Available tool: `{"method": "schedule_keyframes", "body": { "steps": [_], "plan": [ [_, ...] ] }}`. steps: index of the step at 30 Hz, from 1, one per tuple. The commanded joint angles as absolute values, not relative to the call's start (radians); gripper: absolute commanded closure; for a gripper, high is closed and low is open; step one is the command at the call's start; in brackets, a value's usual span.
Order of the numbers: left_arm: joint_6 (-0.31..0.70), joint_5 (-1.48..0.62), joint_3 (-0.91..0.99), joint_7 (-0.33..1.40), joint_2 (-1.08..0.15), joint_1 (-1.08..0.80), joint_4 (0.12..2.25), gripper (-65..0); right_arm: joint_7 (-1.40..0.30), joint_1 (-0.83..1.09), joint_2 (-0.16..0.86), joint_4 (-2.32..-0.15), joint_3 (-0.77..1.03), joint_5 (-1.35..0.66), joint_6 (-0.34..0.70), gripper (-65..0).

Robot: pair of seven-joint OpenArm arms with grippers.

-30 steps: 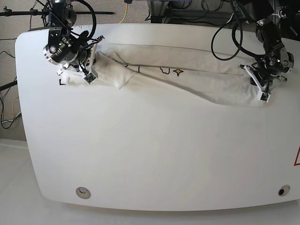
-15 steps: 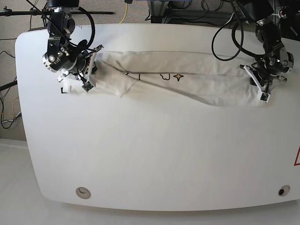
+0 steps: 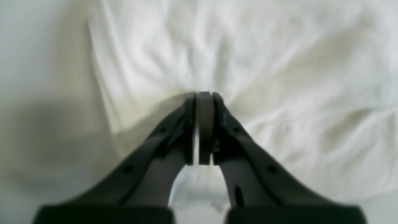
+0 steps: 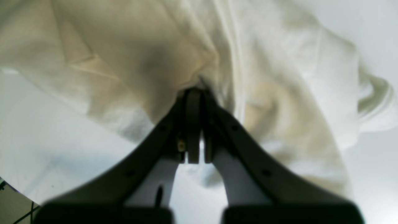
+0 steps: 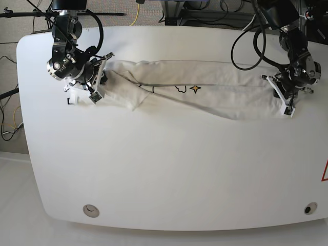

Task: Fold the T-shirt properly
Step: 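Close both grippers on the strip ends and pull them apart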

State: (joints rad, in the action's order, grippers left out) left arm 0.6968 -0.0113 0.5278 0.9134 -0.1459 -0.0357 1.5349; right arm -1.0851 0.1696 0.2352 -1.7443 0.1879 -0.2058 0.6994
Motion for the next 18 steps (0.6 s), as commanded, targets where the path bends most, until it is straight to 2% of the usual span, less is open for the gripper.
{"method": "schedule_keyframes", "body": {
  "steps": [1,4,18],
  "plan": [
    [0.698,-0.022,0.526,0.894,-0.174,-0.004,1.518,0.0,-1.101,0.150,0.245,-1.747,0.188,-0.194,0.698,0.0],
    [0.698,-0.022,0.526,0.885,-0.189,0.028,1.466,0.0,-1.101,0.140,0.246,-1.732,0.188,-0.194,0.698,0.0],
    [0.698,-0.022,0.489,0.628,-0.219,0.065,1.222,0.0,-1.098,0.071,0.242,-1.670,0.186,-0.193,0.698,0.0]
  ]
}}
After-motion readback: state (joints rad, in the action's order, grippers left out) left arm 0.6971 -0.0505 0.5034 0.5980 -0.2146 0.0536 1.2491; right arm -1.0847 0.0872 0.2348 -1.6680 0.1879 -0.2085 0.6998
